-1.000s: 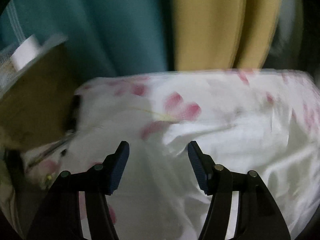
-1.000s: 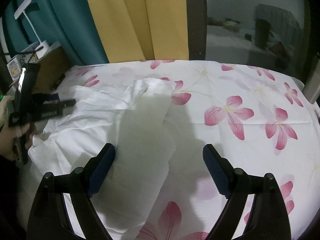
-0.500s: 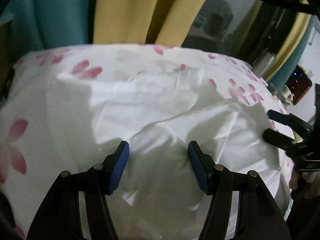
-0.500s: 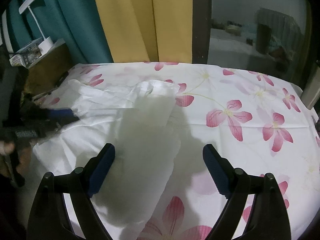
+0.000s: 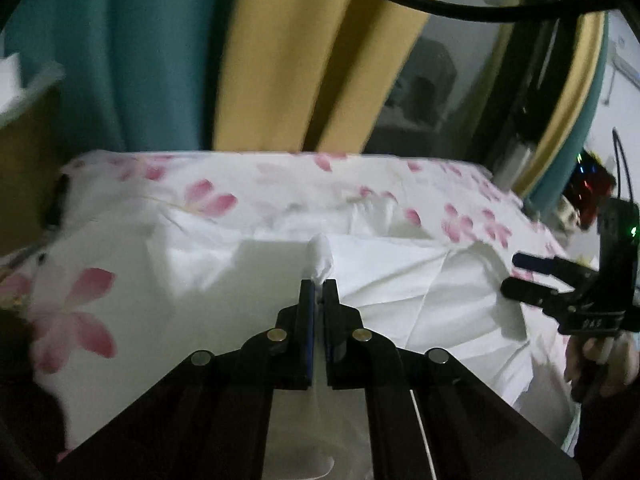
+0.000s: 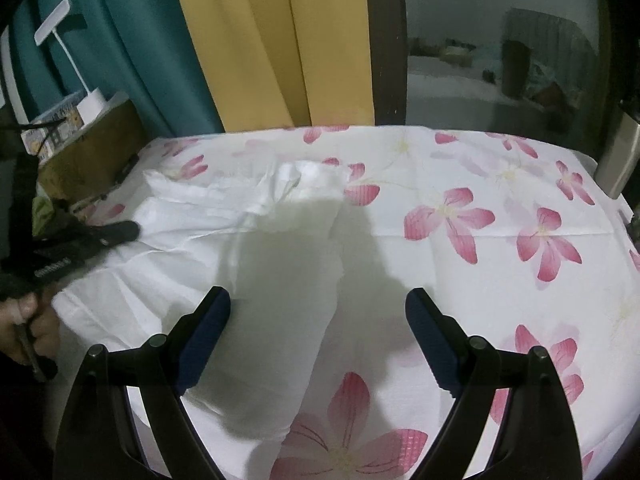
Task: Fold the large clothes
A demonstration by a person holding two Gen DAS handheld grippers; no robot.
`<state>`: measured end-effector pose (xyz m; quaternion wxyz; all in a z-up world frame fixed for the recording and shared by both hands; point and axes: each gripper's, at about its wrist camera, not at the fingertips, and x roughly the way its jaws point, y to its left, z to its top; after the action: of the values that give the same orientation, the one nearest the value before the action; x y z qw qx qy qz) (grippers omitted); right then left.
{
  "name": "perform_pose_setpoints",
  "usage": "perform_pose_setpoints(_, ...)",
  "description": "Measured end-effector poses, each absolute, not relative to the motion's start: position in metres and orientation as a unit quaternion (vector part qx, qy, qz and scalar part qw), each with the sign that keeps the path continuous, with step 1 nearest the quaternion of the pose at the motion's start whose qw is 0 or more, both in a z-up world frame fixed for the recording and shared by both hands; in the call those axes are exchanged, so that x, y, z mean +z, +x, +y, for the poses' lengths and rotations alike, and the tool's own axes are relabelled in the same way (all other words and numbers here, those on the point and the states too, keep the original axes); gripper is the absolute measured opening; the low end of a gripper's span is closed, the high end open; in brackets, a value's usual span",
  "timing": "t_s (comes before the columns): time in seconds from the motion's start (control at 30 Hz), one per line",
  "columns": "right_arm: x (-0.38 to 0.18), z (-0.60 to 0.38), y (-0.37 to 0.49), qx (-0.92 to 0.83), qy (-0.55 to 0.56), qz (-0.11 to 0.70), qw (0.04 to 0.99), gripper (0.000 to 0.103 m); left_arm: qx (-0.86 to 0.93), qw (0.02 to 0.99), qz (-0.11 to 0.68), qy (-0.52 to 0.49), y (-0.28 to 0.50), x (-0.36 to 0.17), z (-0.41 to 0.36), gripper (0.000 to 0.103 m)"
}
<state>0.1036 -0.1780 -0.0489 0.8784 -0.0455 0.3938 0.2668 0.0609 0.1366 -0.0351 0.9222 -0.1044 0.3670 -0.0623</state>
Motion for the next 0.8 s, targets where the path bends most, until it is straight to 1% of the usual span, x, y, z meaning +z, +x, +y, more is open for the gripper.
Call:
perform_pose_setpoints(0.13,-0.049,-0.159,0.101,0.288,-0.060,0.388,0.873,0.089,-0.028,0.921,0.372,-0.111,0.056,-0.039,0.149,0.004)
perform_pose_setpoints(0.27,-0.072,-0.137,0.106,0.295,-0.083,0.402,0.863,0.089,-0.018,0.896,0.425,-0.127,0.060,-0.075,0.159,0.005)
perform_pose_setpoints(0.33,-0.085,-0.130,0.109,0.301,-0.083,0.412,0.856,0.089,-0.023,0.885,0.442,-0.141,0.060,-0.091,0.163,0.006)
perform_pose_setpoints(0.43,-0.089,-0.129,0.109,0.306,-0.083,0.407,0.857,0.090,-0.019,0.884,0.441,-0.154,0.057,-0.089,0.168,0.010)
perform_pose_setpoints(0.47,-0.090,-0.129,0.111,0.306,-0.081,0.408,0.856,0.091,-0.014,0.884,0.438,-0.159,0.056,-0.086,0.169,0.016)
perform_pose_setpoints(0.5,-0.089,-0.130,0.111,0.305,-0.080,0.409,0.856,0.092,-0.009,0.886,0.435,-0.161,0.055,-0.084,0.171,0.025)
perform_pose_setpoints(0.53,-0.088,-0.131,0.111,0.304,-0.079,0.410,0.856,0.092,0.001,0.890,0.426,-0.162,0.051,-0.079,0.174,0.031)
perform_pose_setpoints(0.57,-0.086,-0.131,0.111,0.303,-0.079,0.410,0.857,0.093,0.008,0.893,0.419,-0.163,0.048,-0.075,0.177,0.040)
perform_pose_setpoints(0.6,-0.084,-0.132,0.109,0.302,-0.079,0.409,0.858,0.093,0.015,0.896,0.413,-0.165,0.046,-0.072,0.180,0.045)
perform_pose_setpoints(0.73,-0.069,-0.139,0.102,0.298,-0.079,0.395,0.866,0.093,0.043,0.899,0.400,-0.173,0.030,-0.065,0.206,0.052)
perform_pose_setpoints(0.77,-0.066,-0.141,0.101,0.298,-0.077,0.393,0.867,0.093,0.050,0.898,0.401,-0.175,0.027,-0.066,0.212,0.058)
perform_pose_setpoints(0.8,-0.063,-0.144,0.099,0.297,-0.074,0.390,0.868,0.093,0.058,0.895,0.405,-0.178,0.025,-0.070,0.219,0.061)
